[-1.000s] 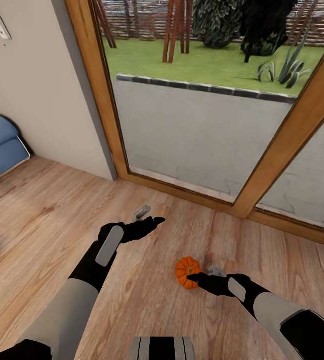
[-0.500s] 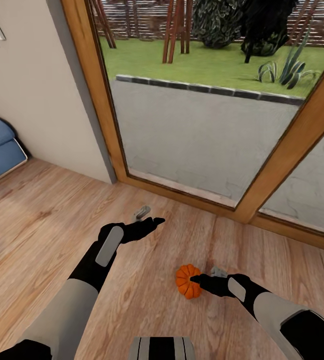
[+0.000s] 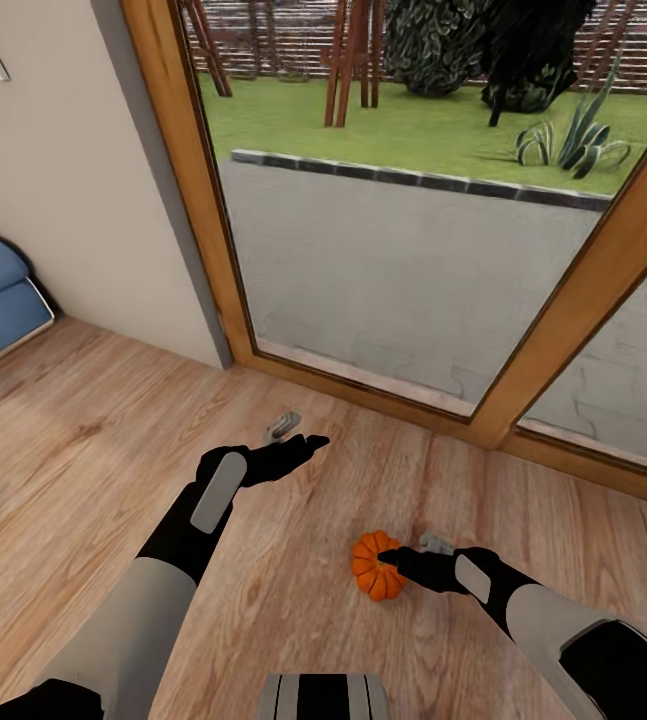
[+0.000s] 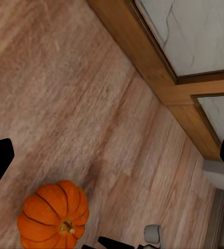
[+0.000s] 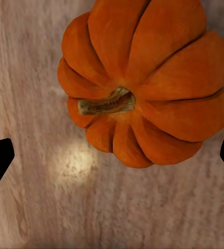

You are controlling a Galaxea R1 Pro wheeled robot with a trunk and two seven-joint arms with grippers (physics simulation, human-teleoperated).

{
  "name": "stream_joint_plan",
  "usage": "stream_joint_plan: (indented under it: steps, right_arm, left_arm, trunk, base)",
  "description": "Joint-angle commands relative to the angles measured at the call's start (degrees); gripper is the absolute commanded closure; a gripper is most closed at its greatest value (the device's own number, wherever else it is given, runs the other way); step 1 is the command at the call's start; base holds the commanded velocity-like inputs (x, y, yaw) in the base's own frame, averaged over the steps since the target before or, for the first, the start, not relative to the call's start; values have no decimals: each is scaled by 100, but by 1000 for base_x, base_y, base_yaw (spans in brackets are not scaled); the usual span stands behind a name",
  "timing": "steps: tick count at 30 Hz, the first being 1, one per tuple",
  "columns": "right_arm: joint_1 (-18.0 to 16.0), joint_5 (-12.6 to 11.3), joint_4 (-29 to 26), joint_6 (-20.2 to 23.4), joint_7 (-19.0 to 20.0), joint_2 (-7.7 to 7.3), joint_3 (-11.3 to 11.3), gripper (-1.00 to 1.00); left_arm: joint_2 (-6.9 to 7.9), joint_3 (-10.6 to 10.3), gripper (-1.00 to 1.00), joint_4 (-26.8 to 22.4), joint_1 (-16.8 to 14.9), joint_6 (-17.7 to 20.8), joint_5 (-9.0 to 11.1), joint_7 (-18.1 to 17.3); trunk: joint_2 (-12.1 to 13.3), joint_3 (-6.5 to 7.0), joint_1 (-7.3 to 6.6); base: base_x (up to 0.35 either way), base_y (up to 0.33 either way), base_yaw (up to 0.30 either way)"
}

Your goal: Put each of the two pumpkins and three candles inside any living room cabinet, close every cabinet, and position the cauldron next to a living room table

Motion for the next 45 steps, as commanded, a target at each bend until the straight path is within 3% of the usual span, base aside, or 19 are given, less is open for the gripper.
stream_joint_plan:
  steps: [1, 14, 42, 45]
  right_arm:
    - [-2, -29, -5, 24, 11, -4, 33, -100]
    - [-2, -28, -2, 24, 4, -4, 35, -100]
    - [-2, -35, 0, 24, -32, -4, 35, -100]
    - [-2, -35, 2, 24, -39, -4, 35, -100]
  left_arm:
    - [0, -4, -100, -8, -2, 14, 61, 59]
    - [0, -4, -100, -11, -2, 15, 61, 51]
    - [0, -4, -100, -12, -2, 19, 64, 41]
    - [0, -4, -100, -11, -2, 16, 62, 41]
  trunk:
    - [-2, -4, -1]
    - [-2, -4, -1]
    - [-39, -624, 71]
    - [-39, -624, 71]
  base:
    - [49, 0, 0]
    - [107, 0, 0]
    - [0, 0, 0]
    - [0, 0, 0]
